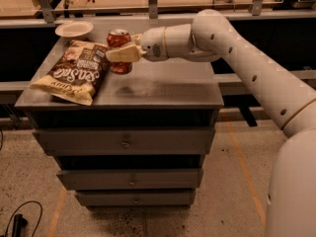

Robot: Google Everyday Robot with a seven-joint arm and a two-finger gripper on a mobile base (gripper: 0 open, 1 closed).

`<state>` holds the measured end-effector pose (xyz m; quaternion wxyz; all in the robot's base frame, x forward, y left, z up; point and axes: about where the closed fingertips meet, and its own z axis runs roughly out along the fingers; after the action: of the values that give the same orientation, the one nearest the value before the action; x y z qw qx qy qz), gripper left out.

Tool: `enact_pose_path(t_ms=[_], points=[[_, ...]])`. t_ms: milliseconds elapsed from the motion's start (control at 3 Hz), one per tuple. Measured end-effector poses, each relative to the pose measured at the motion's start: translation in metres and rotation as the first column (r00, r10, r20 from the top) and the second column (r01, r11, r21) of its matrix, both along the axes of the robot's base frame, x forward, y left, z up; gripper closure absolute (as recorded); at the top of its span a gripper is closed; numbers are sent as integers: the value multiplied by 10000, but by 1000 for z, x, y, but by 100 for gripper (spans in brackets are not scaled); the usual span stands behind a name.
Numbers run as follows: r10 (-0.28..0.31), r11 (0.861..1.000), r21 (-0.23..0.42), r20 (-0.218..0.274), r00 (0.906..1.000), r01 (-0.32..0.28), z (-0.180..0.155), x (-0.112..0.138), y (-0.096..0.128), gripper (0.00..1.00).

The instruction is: Move coke can near brown chip bag

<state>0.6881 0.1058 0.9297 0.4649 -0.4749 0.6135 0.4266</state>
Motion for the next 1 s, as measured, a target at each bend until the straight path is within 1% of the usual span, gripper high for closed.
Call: enact_pose_path(t_ms=[333, 667, 1000], points=[[549, 9985, -53, -178, 9983, -550, -10, -23, 21, 64], [768, 9967, -248, -274, 9967, -775, -32, -39, 36, 39], [705, 9971, -284, -133, 9974, -709, -46, -42, 41, 17]])
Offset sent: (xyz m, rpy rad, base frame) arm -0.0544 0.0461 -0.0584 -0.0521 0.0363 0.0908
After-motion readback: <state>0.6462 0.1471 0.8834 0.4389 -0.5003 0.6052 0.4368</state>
